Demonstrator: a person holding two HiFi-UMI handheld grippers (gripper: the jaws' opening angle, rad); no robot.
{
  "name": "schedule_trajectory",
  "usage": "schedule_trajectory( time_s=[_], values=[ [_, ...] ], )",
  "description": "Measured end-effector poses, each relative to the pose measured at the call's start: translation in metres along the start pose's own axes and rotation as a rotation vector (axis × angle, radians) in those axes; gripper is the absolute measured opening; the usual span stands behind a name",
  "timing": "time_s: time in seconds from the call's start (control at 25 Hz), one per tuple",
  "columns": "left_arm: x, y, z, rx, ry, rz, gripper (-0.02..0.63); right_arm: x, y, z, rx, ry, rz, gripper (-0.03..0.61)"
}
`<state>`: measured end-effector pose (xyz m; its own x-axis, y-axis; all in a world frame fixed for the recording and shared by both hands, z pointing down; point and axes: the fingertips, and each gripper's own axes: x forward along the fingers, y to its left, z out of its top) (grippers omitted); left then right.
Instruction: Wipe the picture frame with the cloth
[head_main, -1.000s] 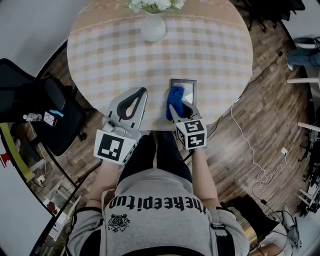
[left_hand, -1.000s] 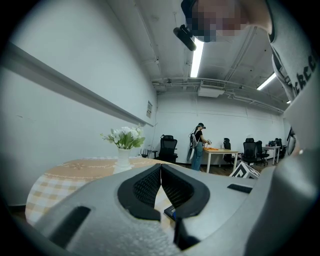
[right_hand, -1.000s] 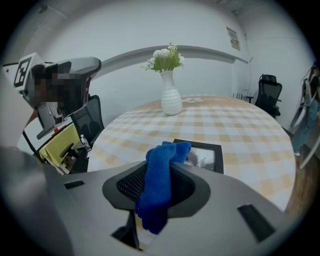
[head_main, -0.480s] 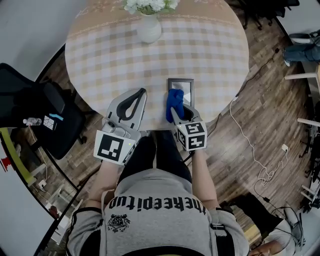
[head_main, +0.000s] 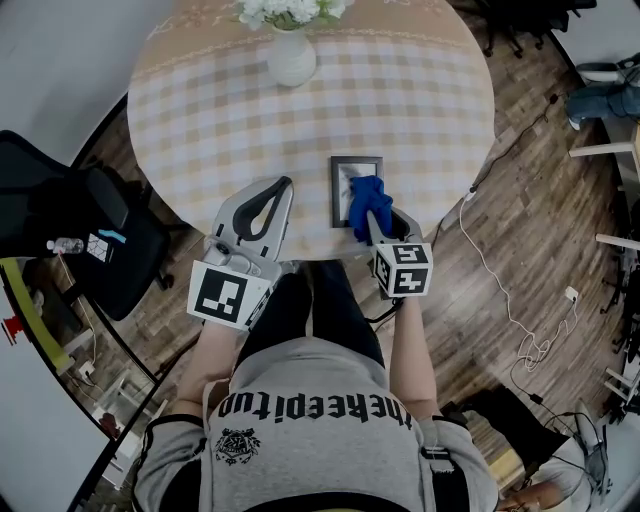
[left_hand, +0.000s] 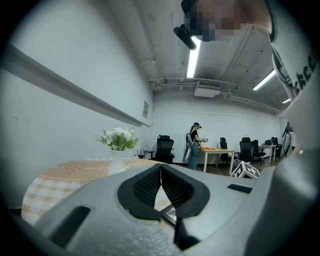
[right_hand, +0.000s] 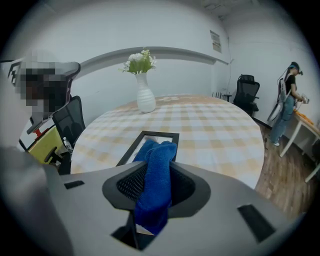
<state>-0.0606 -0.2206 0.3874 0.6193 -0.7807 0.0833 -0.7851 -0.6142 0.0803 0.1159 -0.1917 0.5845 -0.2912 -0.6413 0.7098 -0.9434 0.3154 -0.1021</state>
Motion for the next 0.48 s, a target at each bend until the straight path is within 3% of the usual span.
schedule_trajectory(
  time_s=[0.48],
  values=[
    [0.008,-0.011,0.004,0.008,-0.005,-0.02,0.017,-0.013,-0.02,-0.004,0.035,-0.018,-0.034,0.118]
  ],
)
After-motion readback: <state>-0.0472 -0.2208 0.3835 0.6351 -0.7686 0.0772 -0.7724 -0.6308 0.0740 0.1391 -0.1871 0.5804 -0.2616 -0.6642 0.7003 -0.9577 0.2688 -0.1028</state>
